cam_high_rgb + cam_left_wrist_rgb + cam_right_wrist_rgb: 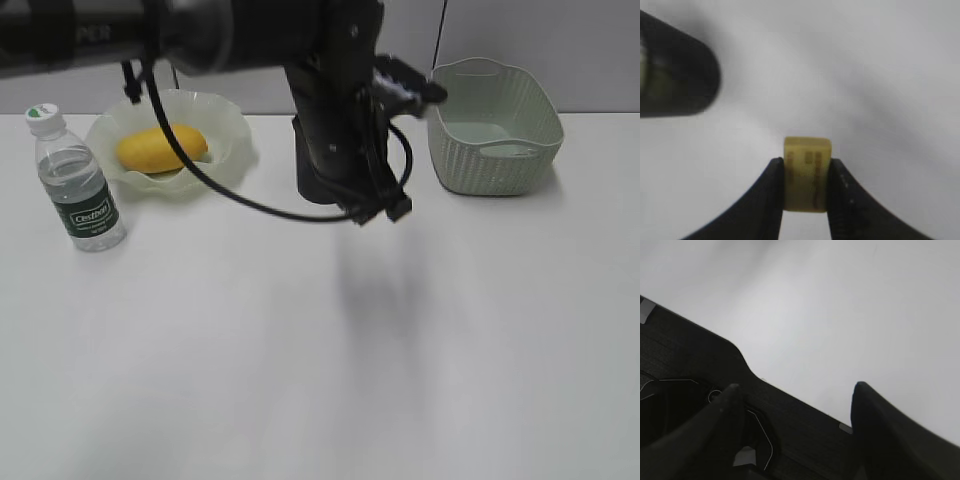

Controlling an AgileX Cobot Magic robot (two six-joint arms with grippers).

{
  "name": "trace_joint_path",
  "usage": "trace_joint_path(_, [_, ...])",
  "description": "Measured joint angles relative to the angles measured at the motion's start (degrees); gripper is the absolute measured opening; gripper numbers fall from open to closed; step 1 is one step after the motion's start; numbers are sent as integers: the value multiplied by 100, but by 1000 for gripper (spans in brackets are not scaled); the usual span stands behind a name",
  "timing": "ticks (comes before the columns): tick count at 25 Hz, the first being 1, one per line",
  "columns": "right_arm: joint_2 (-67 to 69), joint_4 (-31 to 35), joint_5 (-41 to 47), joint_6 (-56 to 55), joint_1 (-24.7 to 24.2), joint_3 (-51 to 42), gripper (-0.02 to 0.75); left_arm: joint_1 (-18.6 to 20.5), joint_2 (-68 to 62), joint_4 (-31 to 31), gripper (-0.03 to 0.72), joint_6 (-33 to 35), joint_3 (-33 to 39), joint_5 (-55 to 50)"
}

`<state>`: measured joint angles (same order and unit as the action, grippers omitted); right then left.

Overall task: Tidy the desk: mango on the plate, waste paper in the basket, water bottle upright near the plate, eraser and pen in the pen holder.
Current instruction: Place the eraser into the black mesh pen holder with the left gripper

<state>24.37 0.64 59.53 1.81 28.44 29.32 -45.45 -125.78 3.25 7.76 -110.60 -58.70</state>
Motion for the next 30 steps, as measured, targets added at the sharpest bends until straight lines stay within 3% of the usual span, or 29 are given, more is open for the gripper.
trace_joint_path(5, [0,0,0,0,0,0,530,555,39,0,203,-87,-953,168])
trace_joint_path(8, [0,0,0,0,0,0,530,964,39,-197,203,-219,-1151,628])
trace_joint_path(14, [0,0,0,0,0,0,530,1675,-163,-1585,203,-278,-1173,1340])
trace_joint_path(20, [0,0,0,0,0,0,530,1754,-577,-2139,203,-284,-1173,1738])
trace_joint_path(26, [0,0,0,0,0,0,530,1754,-932,-2288,204,-284,-1173,1826])
trace_joint_path(30, [0,0,0,0,0,0,530,1754,-1038,-2408,265,-284,-1173,1855])
